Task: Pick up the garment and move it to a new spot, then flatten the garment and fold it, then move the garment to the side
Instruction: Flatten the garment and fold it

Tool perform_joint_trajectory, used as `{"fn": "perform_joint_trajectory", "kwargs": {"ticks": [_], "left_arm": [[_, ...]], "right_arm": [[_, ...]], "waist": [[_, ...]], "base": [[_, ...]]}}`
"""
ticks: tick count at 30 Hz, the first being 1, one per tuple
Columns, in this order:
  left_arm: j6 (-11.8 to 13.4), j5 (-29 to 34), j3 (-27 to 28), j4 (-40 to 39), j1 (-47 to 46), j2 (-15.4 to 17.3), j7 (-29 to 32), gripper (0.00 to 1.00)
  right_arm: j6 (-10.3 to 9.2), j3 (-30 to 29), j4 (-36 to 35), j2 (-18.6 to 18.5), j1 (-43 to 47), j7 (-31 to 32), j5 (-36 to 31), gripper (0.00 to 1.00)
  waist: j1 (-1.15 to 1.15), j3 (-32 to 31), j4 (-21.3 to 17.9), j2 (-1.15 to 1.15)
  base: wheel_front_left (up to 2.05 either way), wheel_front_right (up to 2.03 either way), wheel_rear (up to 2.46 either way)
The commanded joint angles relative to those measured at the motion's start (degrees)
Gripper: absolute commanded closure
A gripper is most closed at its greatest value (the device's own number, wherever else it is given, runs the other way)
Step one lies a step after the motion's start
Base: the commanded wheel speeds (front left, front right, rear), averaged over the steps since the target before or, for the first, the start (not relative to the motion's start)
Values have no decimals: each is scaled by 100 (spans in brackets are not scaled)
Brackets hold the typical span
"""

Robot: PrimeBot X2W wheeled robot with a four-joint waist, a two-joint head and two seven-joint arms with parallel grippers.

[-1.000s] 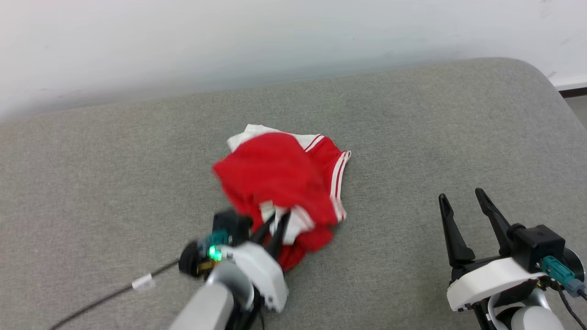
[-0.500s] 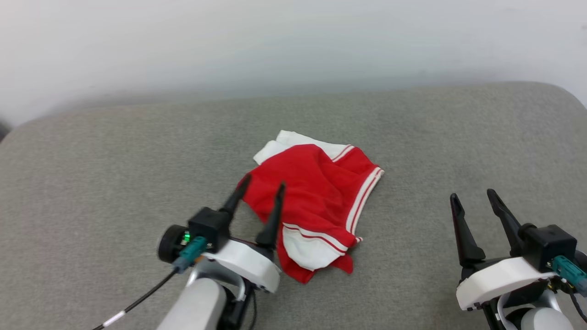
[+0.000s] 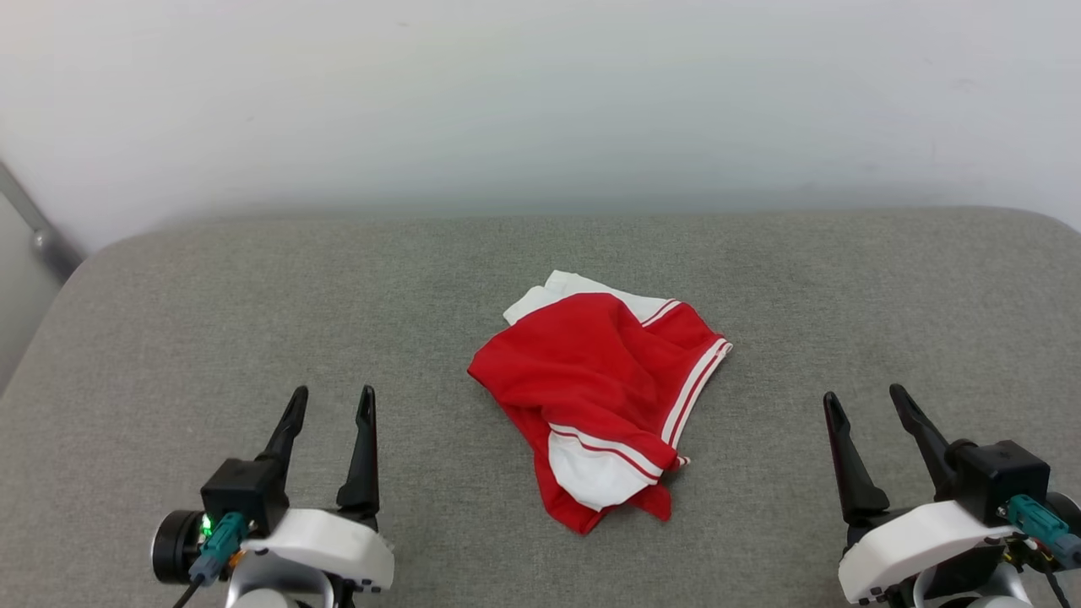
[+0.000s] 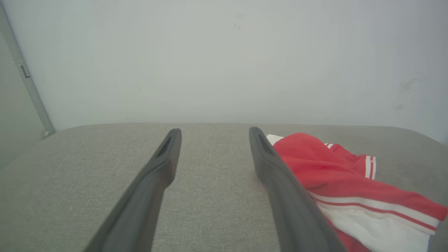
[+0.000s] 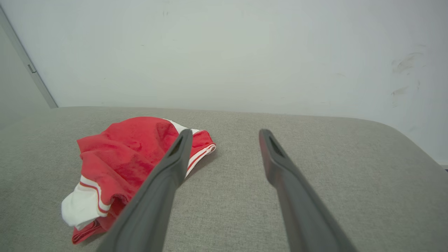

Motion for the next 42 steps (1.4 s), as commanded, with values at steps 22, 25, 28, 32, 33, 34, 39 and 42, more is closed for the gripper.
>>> {"fn": "perform_joint_trajectory", "kwargs": {"ticks": [22, 25, 28, 32, 33, 34, 39, 42], "left_arm": [[-46, -13, -153, -385, -521, -150, 49, 0], [-137, 12, -214, -320, -751, -264, 0, 0], [-206, 45, -240, -241, -911, -369, -19, 0], [-316, 90, -232, -146, -1065, -511, -43, 0], [-341, 108, -226, -132, -1092, -544, -45, 0], [-366, 134, -208, -123, -1112, -582, -47, 0], [-467, 235, -104, -34, -1113, -704, -49, 0], [-511, 291, 19, 19, -1050, -734, -45, 0]], "right_arm": [[-3, -881, 1318, -44, -1254, 1887, 412, 0], [-3, -709, 1569, -219, -1780, 2705, 549, 0], [-3, -416, 1772, -393, -2216, 3489, 735, 0], [-3, -112, 2043, -658, -2689, 4199, 880, 0], [-3, -61, 2120, -692, -2785, 4257, 900, 0], [-3, -35, 2253, -707, -2854, 4327, 920, 0], [-3, 114, 3065, -678, -2849, 4689, 1058, 0], [-2, 226, 3291, -574, -2872, 4750, 1242, 100]], "waist": [[1, 849, 766, 0], [1, 1133, 1021, 0], [1, 1319, 1216, 0], [1, 1522, 1395, 0], [1, 1563, 1426, 0], [1, 1591, 1444, 0], [1, 1621, 1480, 0], [1, 1556, 1405, 0]], "base": [[0, 0, 0], [0, 0, 0], [0, 0, 0], [0, 0, 0], [0, 0, 0], [0, 0, 0], [0, 0, 0], [0, 0, 0]]}}
